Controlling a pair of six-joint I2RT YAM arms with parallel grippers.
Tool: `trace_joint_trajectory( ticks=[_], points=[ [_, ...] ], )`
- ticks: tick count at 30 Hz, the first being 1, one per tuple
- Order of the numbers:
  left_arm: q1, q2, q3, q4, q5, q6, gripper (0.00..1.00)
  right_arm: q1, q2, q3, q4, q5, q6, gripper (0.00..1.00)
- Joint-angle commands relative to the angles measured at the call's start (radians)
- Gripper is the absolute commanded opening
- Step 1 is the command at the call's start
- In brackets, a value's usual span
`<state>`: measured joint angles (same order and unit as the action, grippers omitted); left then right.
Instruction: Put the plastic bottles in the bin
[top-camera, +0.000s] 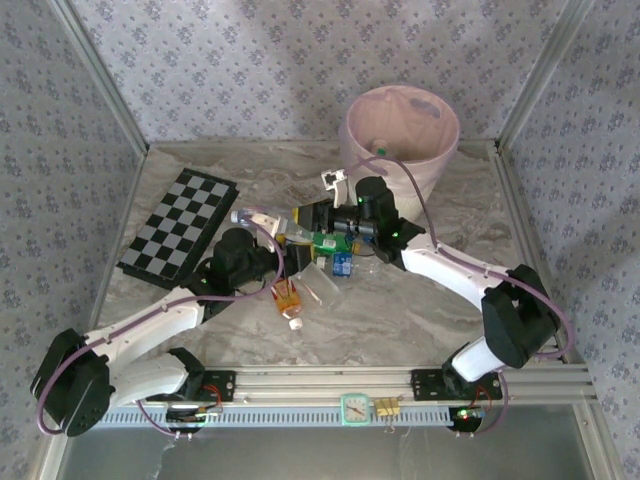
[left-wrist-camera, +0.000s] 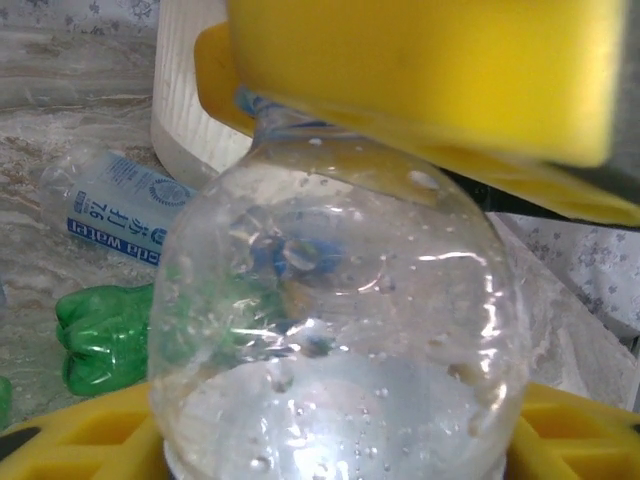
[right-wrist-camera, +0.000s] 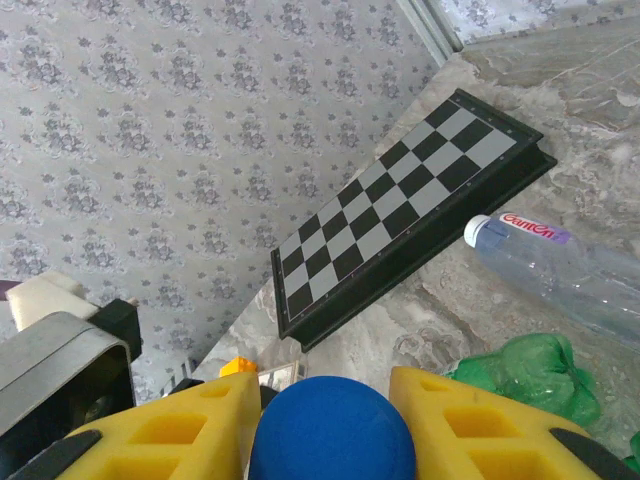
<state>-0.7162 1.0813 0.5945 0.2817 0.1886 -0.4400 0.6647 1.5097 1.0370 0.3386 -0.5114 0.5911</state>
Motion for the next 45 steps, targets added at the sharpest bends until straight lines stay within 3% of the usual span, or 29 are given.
trace_joint_trajectory(
  ticks=[1,4,7,16,21,26,29,35,45],
  points=[
    [-0.009,-0.032,0.013,0.027,-0.032,0.011,0.75,-0.006,0.011,0.039,-0.019,-0.001,-0.008,0.37],
    [-0.006,-0.052,0.003,0.023,-0.086,0.006,0.91,-0.024,-0.005,0.057,-0.069,0.015,-0.033,0.36],
    [0.006,-0.09,-0.022,0.002,-0.18,0.003,1.0,-0.054,-0.026,0.101,-0.16,0.035,-0.078,0.35],
    [0.177,-0.22,-0.161,-0.067,-0.323,-0.182,1.0,-0.186,-0.056,0.405,-0.518,0.14,-0.253,0.35],
    [0.239,-0.233,-0.188,-0.163,-0.391,-0.271,1.0,-0.309,-0.032,0.575,-0.558,0.143,-0.218,0.35],
    [0.271,-0.228,-0.208,-0.214,-0.389,-0.307,1.0,-0.427,0.018,0.705,-0.514,0.117,-0.18,0.35],
    [0.274,-0.232,-0.225,-0.22,-0.385,-0.315,1.0,-0.465,0.059,0.776,-0.526,0.184,-0.216,0.34],
    [0.276,-0.255,-0.243,-0.239,-0.385,-0.323,1.0,-0.492,0.137,0.808,-0.515,0.374,-0.347,0.35],
    [0.278,-0.303,-0.252,-0.277,-0.39,-0.324,1.0,-0.482,0.294,0.793,-0.582,0.342,-0.37,0.37]
  ],
)
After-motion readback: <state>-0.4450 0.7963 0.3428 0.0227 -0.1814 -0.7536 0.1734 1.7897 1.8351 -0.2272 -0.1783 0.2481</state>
